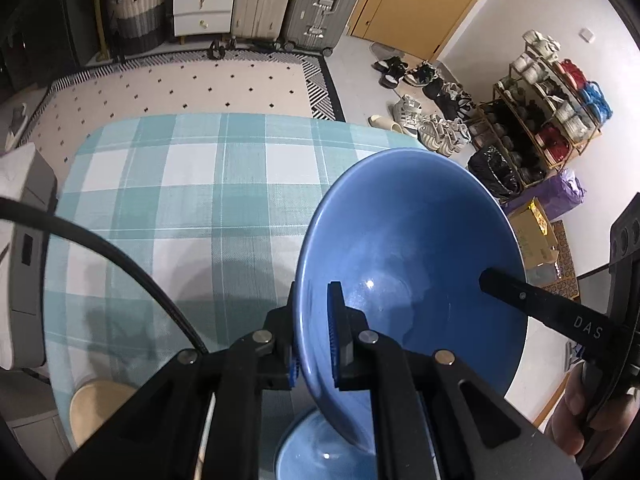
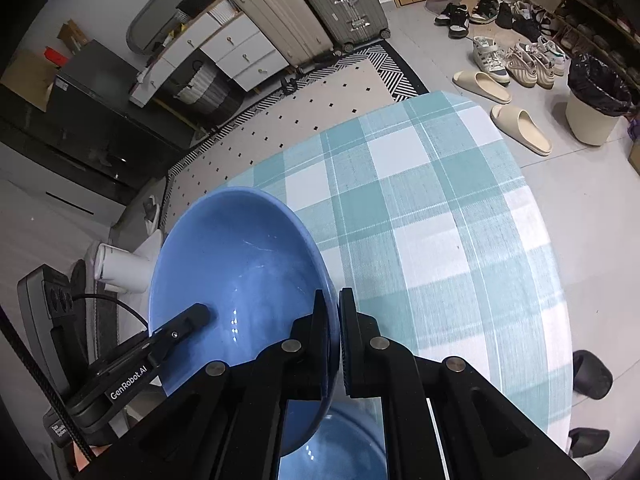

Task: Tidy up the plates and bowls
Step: 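Close the left tool on the blue bowl rim while the right tool holds it, then lower the held blue bowl into the nested blue bowls with both tools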

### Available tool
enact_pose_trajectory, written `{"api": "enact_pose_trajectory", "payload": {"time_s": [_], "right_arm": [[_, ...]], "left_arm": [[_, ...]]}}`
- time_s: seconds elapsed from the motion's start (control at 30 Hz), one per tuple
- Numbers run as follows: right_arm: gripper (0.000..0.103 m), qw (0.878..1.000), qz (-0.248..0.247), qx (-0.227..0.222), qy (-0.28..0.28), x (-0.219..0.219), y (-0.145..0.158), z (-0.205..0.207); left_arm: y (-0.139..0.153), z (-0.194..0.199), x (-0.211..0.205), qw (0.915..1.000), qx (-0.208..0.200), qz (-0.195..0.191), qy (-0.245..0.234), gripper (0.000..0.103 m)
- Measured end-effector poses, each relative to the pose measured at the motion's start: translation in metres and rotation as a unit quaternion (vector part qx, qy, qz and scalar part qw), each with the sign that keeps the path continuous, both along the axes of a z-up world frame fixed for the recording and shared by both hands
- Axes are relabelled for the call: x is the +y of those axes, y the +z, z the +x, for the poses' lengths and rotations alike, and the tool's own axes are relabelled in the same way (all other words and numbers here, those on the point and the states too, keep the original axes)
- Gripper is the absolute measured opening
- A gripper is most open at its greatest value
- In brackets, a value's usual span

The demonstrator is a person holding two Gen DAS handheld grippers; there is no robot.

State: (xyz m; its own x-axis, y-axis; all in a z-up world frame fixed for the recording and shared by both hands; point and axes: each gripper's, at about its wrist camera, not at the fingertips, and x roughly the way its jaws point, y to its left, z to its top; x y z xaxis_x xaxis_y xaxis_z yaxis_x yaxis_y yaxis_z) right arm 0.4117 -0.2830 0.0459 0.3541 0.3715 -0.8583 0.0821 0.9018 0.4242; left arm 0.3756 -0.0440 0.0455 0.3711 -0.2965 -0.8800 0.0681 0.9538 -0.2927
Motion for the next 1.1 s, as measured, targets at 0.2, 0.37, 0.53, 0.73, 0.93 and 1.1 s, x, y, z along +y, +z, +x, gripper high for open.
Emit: {"api": "enact_pose_trajectory", "payload": {"time_s": [0.2,0.37,0.53,0.73,0.93,1.1], "right_arm": [[0.005,1.000,0.003,-0.009,0.002,0.001,0.013,-0.032],[0.005,1.000,0.003,-0.014,0.009,0.003,0.016,-0.058],[0.005,1.000,0.002,-0.019,0.017,0.008,0.012,-0.091],[0.005,1.000,-0.001,-0.020,0.021,0.011,-0.005,-0.125],[0.005,1.000,0.012,-0.016,0.023,0.009,-0.024,-0.144],[0.005,1.000,0.015,-0.018,0.021,0.009,-0.036,-0.153]], "left_arm": [[0.007,-0.029,0.002,1.0000,0.000,-0.006,-0.006,0.007],[0.008,-0.058,0.004,0.9999,-0.011,-0.006,-0.005,0.009],[-0.001,-0.090,0.001,0.9997,-0.016,0.009,-0.017,0.015],[-0.017,-0.119,0.002,0.9995,-0.012,0.018,-0.022,0.015],[-0.028,-0.140,0.000,0.9994,-0.012,0.024,-0.021,0.018],[-0.037,-0.150,-0.006,0.9986,-0.020,0.043,-0.023,0.023]]}}
